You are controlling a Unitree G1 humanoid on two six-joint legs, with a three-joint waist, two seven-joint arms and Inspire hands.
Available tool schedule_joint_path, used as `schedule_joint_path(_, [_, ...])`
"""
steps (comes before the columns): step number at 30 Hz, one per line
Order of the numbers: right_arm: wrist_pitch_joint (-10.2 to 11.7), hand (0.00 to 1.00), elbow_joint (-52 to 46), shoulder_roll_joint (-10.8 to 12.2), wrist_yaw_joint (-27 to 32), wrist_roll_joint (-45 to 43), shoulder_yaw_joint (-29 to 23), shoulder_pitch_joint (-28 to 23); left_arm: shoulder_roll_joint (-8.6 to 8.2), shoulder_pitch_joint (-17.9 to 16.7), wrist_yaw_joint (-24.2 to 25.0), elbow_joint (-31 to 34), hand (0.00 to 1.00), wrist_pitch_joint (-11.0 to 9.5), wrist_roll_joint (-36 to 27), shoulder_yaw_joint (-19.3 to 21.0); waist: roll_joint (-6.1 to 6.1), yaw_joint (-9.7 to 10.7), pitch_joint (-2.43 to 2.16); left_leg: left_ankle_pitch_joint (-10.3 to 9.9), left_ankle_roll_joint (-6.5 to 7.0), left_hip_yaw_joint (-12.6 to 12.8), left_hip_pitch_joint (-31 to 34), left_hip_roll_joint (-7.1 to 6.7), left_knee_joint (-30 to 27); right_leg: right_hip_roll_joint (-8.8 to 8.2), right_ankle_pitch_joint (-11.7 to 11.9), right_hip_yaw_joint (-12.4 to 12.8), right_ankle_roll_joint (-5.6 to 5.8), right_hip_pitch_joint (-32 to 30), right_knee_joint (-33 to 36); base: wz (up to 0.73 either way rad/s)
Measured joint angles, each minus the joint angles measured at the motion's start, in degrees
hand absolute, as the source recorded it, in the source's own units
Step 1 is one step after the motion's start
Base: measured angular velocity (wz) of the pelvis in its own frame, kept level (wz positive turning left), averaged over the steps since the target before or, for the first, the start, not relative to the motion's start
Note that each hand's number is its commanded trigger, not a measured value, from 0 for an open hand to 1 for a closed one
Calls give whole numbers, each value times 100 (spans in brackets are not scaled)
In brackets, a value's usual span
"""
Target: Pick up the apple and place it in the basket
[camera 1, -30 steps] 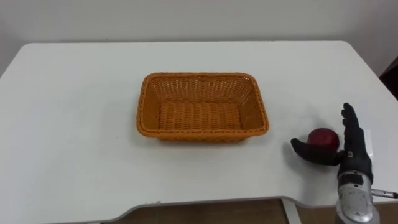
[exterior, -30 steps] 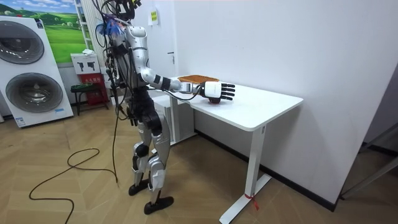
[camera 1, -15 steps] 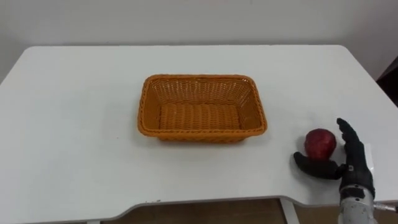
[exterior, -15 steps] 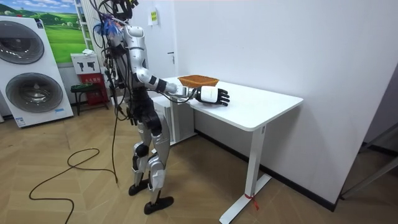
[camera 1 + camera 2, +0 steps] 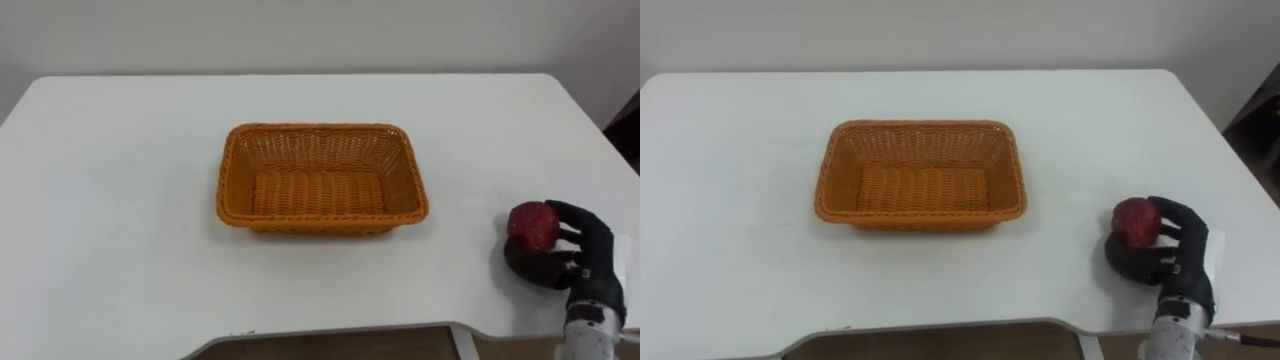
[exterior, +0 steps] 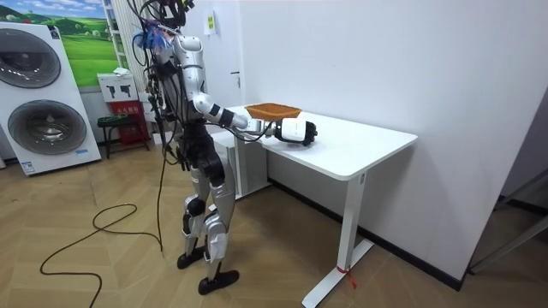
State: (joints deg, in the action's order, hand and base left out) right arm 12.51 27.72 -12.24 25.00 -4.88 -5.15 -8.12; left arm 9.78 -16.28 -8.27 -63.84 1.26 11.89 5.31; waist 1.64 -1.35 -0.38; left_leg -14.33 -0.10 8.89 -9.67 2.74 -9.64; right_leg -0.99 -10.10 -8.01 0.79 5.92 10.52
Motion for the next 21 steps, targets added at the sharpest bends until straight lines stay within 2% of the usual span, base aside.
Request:
schedule_joint_path(2, [-2, 100, -81, 121, -1, 17, 61, -3, -1, 16, 0, -8, 0, -2, 0, -2, 4, 7, 3, 0, 0, 17, 1, 0, 0, -3, 0, 5, 0, -13, 12, -2])
schedule_joint_path(8, [-19, 100, -158, 124, -30, 228, 198, -2, -2, 35, 17, -24, 0, -6, 0, 1, 7, -34, 7, -1, -1, 19, 15, 0, 0, -5, 16, -3, -13, -42, 42, 0])
schedule_joint_path(10, [-85, 100, -256, 124, -78, 251, 206, -2, -2, 22, 57, -21, 0, -7, 0, 3, 1, -53, 9, -1, -1, 19, 31, 2, 2, -3, 17, -2, -15, -99, 51, 0])
schedule_joint_path(12, [-155, 100, -429, 124, -78, 292, 223, 5, -2, 27, 138, -24, 0, -6, 2, 8, 5, -63, 26, -1, -2, 24, 51, 1, 1, -2, 17, 0, -15, -119, 50, 0])
schedule_joint_path(19, [-162, 100, -751, 118, -2, 290, 221, 35, -1, 22, 192, -29, 0, -13, 3, 6, 13, -75, 51, 0, -1, 25, 91, -6, 11, -3, 16, -4, -14, -116, 19, 0])
schedule_joint_path(21, [-171, 100, -951, 116, 9, 288, 220, 90, 1, 25, 248, -36, 0, -41, -3, 6, 14, -66, 76, 1, -1, 25, 98, -7, 11, -7, 16, -21, -13, -124, 19, 0])
